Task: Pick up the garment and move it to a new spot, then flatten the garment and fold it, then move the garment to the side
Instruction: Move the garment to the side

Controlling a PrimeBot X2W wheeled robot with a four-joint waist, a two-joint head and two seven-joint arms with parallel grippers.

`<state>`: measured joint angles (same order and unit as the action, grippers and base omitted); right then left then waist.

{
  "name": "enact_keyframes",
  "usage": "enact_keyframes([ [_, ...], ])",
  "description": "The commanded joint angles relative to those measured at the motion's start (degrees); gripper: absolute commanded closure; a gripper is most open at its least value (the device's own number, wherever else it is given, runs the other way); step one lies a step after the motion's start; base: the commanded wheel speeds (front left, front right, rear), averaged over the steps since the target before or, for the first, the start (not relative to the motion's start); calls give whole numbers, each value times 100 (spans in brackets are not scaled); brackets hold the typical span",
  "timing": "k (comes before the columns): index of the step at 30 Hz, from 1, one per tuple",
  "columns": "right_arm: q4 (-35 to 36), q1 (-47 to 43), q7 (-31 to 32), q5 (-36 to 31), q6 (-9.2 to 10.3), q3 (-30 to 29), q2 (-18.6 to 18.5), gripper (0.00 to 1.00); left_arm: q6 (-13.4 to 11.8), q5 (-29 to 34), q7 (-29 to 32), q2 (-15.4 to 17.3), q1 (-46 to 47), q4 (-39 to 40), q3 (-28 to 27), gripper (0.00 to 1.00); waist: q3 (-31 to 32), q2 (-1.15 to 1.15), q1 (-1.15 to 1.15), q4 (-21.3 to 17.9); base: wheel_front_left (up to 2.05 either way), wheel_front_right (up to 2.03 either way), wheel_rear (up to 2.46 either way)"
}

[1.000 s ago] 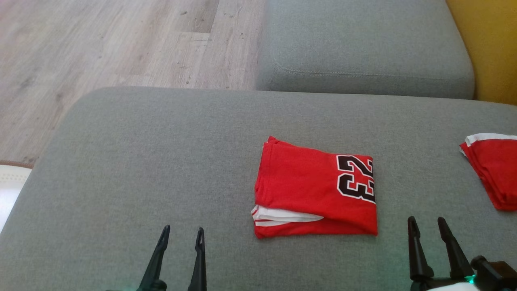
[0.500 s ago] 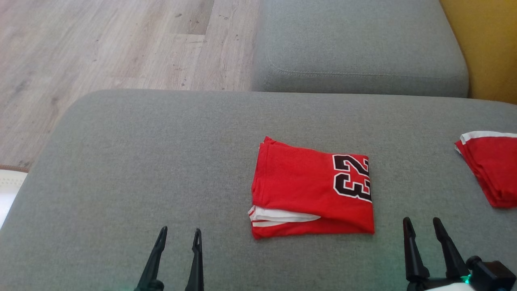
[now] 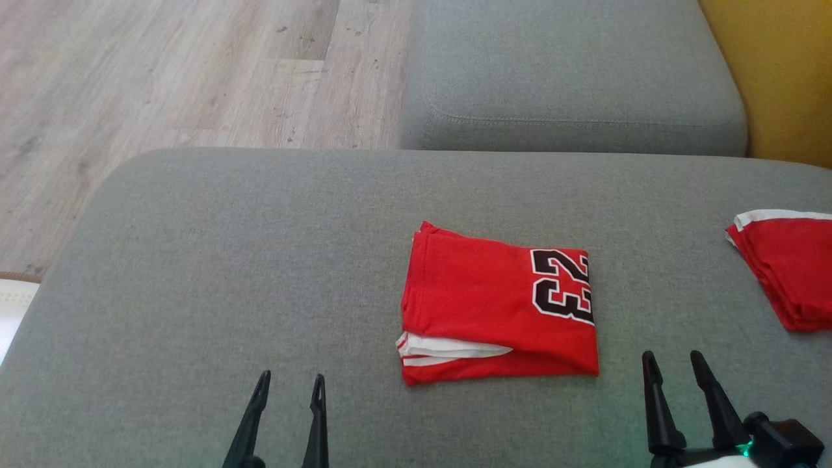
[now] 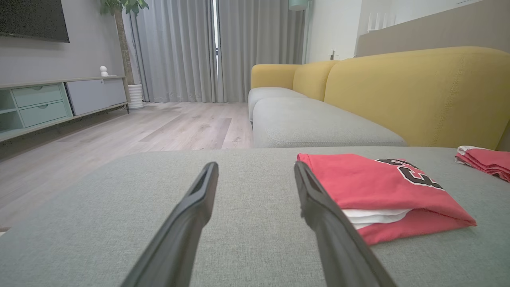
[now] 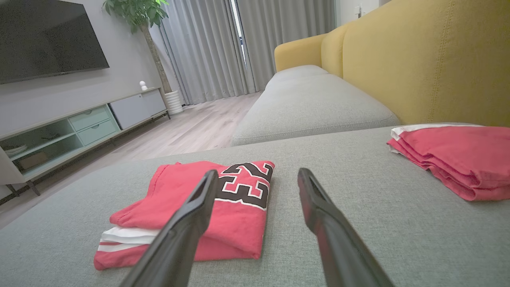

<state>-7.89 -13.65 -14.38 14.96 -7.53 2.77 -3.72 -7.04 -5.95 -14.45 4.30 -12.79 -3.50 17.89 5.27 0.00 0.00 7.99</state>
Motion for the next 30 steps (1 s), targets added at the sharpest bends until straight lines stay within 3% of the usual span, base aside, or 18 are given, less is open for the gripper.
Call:
enact_keyframes([
  [1, 176, 142, -62, -33, 4, 123, -85, 0, 6, 51, -55, -102, 133, 162, -217, 0, -15, 0, 0, 3, 0, 0, 0],
  [16, -20, 391, -62, 44, 4, 232, -171, 0, 34, -1, -55, -133, 220, 143, -145, 0, -481, 0, 0, 64, 0, 0, 0],
  [21, -514, 898, -20, 320, 4, 442, -275, 0, 33, -35, -55, -139, 379, 145, -72, 0, -816, 0, 0, 98, 0, 0, 0],
  [30, -1060, 2087, 1449, 1598, 4, 593, -504, 0, -17, -118, -55, -141, 933, 178, 145, 0, -1477, 0, 0, 263, 0, 0, 0],
])
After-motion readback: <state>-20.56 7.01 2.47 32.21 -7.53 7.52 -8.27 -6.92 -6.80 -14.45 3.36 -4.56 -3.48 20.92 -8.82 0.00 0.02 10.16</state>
